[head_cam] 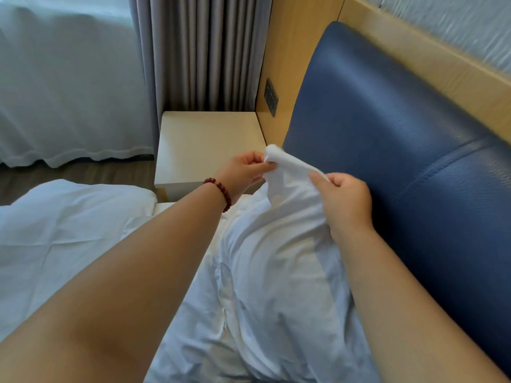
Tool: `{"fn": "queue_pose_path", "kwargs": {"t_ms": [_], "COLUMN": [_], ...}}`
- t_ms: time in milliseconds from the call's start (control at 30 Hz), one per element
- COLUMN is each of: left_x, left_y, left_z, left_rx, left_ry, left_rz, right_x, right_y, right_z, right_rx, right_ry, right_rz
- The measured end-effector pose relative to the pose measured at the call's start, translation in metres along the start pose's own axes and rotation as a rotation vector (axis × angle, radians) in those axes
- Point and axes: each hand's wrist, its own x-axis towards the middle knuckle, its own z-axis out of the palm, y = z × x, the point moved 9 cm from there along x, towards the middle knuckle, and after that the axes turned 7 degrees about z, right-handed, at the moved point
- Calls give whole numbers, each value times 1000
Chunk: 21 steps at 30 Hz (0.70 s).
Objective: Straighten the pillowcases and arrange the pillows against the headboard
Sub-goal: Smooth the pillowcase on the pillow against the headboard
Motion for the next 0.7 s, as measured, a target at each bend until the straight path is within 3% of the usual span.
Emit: {"fn": "queue_pose_path", "kwargs": {"t_ms": [200,267,333,367,433,500,600,700], "left_x": [4,-3,-12,-17,-32,-53,-76,-92], "left_y": [3,-17,-52,-75,-128,-170,-185,-200], "left_z": [2,7,13,17,7,-22,-40,-48], "left_rx": [178,141,200,282,433,480,737,1067], "left_ry": [135,122,83,43,63,192,191,124], "left_rz": [109,114,149,141,1,-166,-134,-177], "right_x": [-29,-48,-62,-59,-33,-10,-25,-81], "right_y": [-15,-38,-45,-33,8,35,29,39], "right_z": [-24,-2,54,79,101,98,106,151], "right_rx": [18,-291,-738,-905,-1125,-1271,-1387,-1391], "right_ry": [351,391,225,96,-71,-74,-1,-218], "right_rz": [-263,-546,-783,-782,-611,-491,-528,-717]}}
